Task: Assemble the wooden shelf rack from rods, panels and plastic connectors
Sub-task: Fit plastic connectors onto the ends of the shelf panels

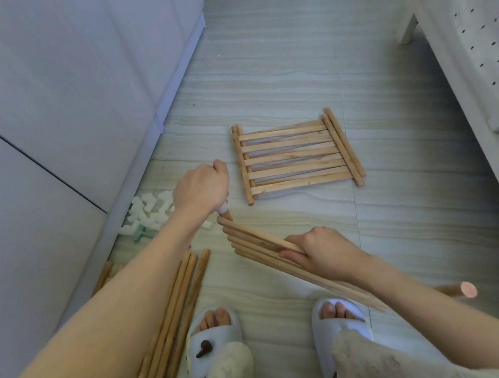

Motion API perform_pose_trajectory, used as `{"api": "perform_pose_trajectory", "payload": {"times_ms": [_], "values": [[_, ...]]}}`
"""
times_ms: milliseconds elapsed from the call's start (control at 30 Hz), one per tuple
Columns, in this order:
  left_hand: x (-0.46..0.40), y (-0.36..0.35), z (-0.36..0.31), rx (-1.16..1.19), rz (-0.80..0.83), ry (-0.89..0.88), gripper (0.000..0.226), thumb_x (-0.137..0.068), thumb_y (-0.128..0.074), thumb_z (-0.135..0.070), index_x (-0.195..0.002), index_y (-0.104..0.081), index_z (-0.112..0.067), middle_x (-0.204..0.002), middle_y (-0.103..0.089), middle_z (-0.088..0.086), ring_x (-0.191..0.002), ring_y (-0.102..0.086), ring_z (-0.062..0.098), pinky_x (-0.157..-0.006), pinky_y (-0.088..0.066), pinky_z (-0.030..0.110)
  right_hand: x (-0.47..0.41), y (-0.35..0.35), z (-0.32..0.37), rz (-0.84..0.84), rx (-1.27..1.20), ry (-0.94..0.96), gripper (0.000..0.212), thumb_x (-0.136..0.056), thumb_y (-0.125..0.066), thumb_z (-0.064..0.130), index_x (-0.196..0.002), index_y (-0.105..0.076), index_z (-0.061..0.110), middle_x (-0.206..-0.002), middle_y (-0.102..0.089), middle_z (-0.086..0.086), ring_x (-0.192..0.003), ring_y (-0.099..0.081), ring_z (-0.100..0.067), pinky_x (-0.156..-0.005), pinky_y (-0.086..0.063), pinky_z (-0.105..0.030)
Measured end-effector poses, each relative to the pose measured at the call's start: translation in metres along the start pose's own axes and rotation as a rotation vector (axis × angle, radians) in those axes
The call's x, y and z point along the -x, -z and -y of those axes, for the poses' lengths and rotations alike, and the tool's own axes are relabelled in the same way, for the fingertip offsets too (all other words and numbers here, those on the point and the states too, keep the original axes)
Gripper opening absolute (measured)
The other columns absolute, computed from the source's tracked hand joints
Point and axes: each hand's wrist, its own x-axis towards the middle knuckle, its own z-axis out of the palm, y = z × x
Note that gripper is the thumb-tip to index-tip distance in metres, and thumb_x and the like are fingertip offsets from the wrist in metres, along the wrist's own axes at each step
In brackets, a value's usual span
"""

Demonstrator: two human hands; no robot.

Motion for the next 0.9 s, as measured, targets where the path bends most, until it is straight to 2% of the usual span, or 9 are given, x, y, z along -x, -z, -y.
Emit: {"api": "perform_pose_trajectory", "payload": {"times_ms": [133, 267, 367, 467, 633, 700, 767, 833, 900], "values": [[0.003, 0.001, 0.001, 0.088, 0.016, 0.024, 0.055, -0.094, -0.022, -0.033, -0.068, -0.067, -0.015, -0.058, -0.066, -0.003, -0.077, -0.061, 0.023, -0.074, -0.045, 0.032, 0.002, 0.002, 0.002, 0.027, -0.020, -0.014, 0.035, -0.098, -0.037, 0.044, -0.115, -0.056, 0.020, -0.097, -0.067, -0.010, -0.094, -0.060, -0.029, -0.076, -0.044, -0.036], [0.005, 0.002, 0.007, 0.139, 0.046, 0.046, 0.055, -0.095, -0.021, -0.033, -0.074, -0.068, -0.016, -0.068, -0.069, 0.002, -0.082, -0.061, 0.027, -0.084, -0.047, 0.036, 0.005, 0.001, 0.004, 0.025, -0.011, -0.008, 0.034, -0.099, -0.036, 0.042, -0.114, -0.056, 0.020, -0.097, -0.067, -0.010, -0.093, -0.060, -0.030, -0.077, -0.046, -0.037], [0.006, -0.003, 0.004, -0.038, -0.077, 0.041, 0.055, -0.094, -0.018, -0.030, -0.085, -0.069, -0.011, -0.079, -0.069, 0.002, -0.080, -0.055, 0.026, -0.073, -0.041, 0.035, 0.006, -0.002, 0.005, 0.030, -0.002, -0.017, 0.034, -0.099, -0.035, 0.042, -0.117, -0.055, 0.021, -0.099, -0.067, -0.011, -0.094, -0.059, -0.032, -0.079, -0.046, -0.039], [0.000, -0.005, 0.005, -0.089, -0.065, 0.010, 0.053, -0.094, -0.018, -0.026, -0.082, -0.068, -0.012, -0.070, -0.063, -0.001, -0.080, -0.052, 0.027, -0.067, -0.035, 0.034, 0.004, 0.000, 0.004, 0.034, -0.010, -0.024, 0.036, -0.099, -0.035, 0.043, -0.118, -0.056, 0.021, -0.099, -0.067, -0.011, -0.094, -0.059, -0.033, -0.078, -0.046, -0.039], [-0.006, -0.003, 0.004, 0.212, -0.042, -0.032, 0.057, -0.098, -0.017, -0.033, -0.078, -0.068, -0.018, -0.064, -0.066, -0.001, -0.085, -0.062, 0.030, -0.085, -0.047, 0.039, 0.001, 0.001, 0.001, 0.020, -0.034, -0.024, 0.036, -0.099, -0.035, 0.044, -0.114, -0.057, 0.019, -0.094, -0.068, -0.011, -0.090, -0.060, -0.031, -0.074, -0.045, -0.037], [-0.005, -0.003, 0.002, 0.360, -0.054, -0.039, 0.056, -0.100, -0.016, -0.033, -0.074, -0.064, -0.021, -0.071, -0.066, 0.004, -0.089, -0.062, 0.033, -0.088, -0.048, 0.043, 0.001, 0.001, 0.000, 0.023, -0.024, -0.032, 0.037, -0.099, -0.034, 0.044, -0.116, -0.056, 0.020, -0.094, -0.068, -0.011, -0.090, -0.060, -0.031, -0.074, -0.044, -0.037], [-0.006, -0.003, 0.001, 0.477, -0.080, -0.037, 0.052, -0.101, -0.019, -0.034, -0.074, -0.062, -0.022, -0.084, -0.066, 0.009, -0.091, -0.062, 0.033, -0.084, -0.049, 0.042, 0.001, 0.001, 0.002, 0.036, -0.009, -0.051, 0.037, -0.099, -0.032, 0.044, -0.120, -0.054, 0.021, -0.096, -0.067, -0.012, -0.091, -0.060, -0.032, -0.075, -0.045, -0.037], [-0.002, -0.001, 0.003, 0.579, -0.124, -0.016, 0.046, -0.101, -0.025, -0.035, -0.079, -0.062, -0.020, -0.084, -0.063, 0.006, -0.088, -0.060, 0.027, -0.072, -0.046, 0.033, 0.002, 0.001, 0.005, 0.062, -0.027, -0.060, 0.037, -0.100, -0.031, 0.042, -0.124, -0.050, 0.021, -0.100, -0.066, -0.013, -0.094, -0.059, -0.034, -0.077, -0.045, -0.038], [0.004, -0.001, 0.008, 0.634, -0.157, 0.011, 0.037, -0.100, -0.031, -0.038, -0.091, -0.060, -0.017, -0.085, -0.061, 0.002, -0.086, -0.059, 0.021, -0.070, -0.041, 0.029, 0.003, 0.001, 0.009, 0.091, -0.069, -0.061, 0.036, -0.101, -0.032, 0.038, -0.130, -0.046, 0.021, -0.105, -0.065, -0.015, -0.096, -0.058, -0.035, -0.079, -0.045, -0.039]]}}
